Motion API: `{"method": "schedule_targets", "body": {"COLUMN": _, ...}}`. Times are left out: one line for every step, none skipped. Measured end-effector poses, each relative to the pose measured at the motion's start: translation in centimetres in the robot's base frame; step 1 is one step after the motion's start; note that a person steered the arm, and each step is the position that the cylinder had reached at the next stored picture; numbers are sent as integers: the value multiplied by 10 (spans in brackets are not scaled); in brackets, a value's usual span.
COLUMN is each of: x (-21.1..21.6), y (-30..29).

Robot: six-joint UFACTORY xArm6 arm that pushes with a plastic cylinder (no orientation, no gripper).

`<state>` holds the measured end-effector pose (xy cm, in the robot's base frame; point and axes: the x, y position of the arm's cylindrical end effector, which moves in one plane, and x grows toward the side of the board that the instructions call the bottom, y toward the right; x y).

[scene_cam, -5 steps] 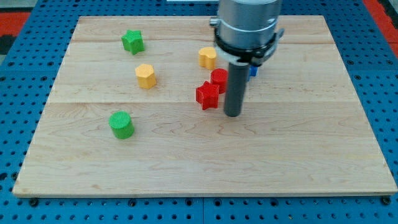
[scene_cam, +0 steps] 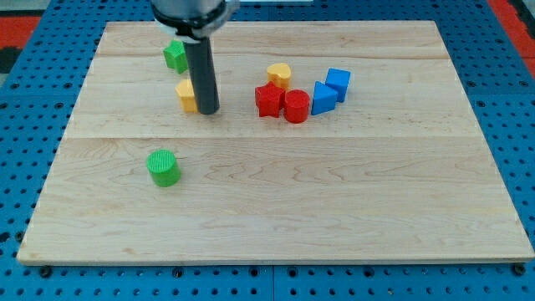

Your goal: Move the yellow hexagon left to the yellow heart

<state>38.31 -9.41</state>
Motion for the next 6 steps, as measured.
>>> {"method": "schedule_targets", "body": {"x": -4, "y": -6}}
{"method": "schedule_targets", "body": {"x": -27, "y": -51}}
{"method": "schedule_targets", "body": {"x": -55, "y": -91}}
{"method": "schedule_targets", "body": {"x": -80, "y": -116}}
{"method": "schedule_targets", "body": {"x": -85, "y": -86}}
{"method": "schedule_targets", "body": {"x": -64, "y": -9}}
